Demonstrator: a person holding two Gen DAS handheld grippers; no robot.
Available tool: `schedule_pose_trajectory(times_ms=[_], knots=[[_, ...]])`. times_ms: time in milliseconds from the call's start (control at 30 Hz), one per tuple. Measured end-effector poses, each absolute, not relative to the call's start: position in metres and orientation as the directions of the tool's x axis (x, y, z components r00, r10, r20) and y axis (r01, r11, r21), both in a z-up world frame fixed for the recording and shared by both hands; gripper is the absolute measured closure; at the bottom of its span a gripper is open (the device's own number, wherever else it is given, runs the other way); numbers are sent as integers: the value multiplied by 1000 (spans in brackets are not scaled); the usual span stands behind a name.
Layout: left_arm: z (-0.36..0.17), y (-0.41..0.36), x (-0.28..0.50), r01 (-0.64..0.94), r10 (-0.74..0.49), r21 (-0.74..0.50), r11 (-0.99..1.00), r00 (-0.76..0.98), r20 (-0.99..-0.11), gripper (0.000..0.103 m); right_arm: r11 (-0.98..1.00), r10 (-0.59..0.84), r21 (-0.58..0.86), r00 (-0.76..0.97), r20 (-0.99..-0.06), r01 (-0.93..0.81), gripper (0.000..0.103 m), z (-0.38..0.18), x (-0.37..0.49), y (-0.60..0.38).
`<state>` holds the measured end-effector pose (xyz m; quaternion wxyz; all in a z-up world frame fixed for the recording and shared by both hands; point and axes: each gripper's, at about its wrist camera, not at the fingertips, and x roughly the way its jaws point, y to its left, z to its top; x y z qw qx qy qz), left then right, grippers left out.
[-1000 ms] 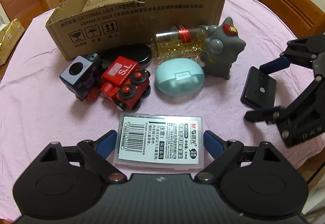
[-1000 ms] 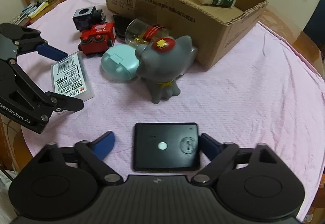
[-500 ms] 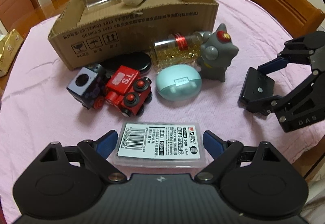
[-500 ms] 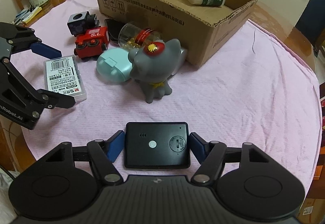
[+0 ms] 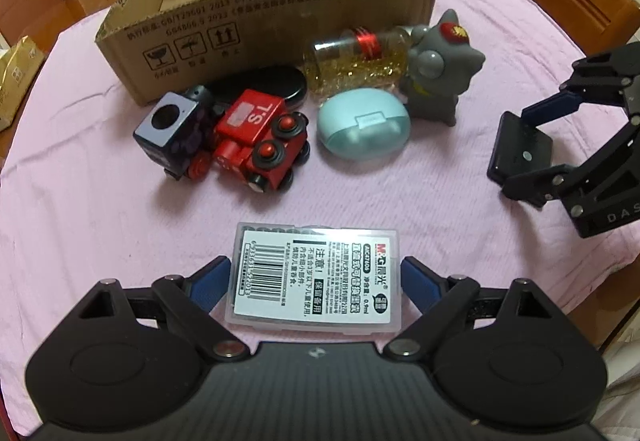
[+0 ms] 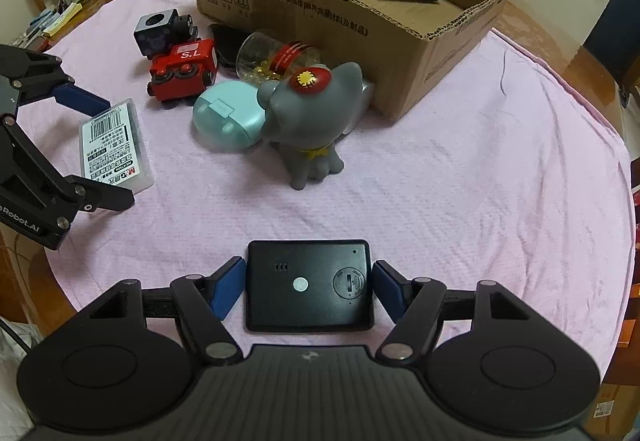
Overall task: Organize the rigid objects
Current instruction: 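Grasp the battery pack with the left tool while the right tool grasps the black device, then carry the battery pack with the left tool into the box and release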
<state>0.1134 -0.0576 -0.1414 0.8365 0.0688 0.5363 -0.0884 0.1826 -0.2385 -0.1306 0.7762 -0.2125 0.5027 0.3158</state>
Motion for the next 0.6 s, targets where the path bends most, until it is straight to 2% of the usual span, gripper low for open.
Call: schedule_pose_trajectory(times_ms=[367,400,500,600], knots=[[-140,-61,128,254,-78,6,967,318,-945,13,703,261,1,257,-930,-711,19,-134,187,-235],[-140,-61,129,259,-79,4,966,311,-947,13,703,257,0,254,-932,-711,19,-134,188,-234],[-138,-62,128,268,-74,14,963,313,-947,13,698,258,0,252,-933,-716,29,-132,188,-232],[-132,-62,124,280,-89,6,960,324,-942,13,706,253,4,247,-935,-709,29,-131,188,-233]])
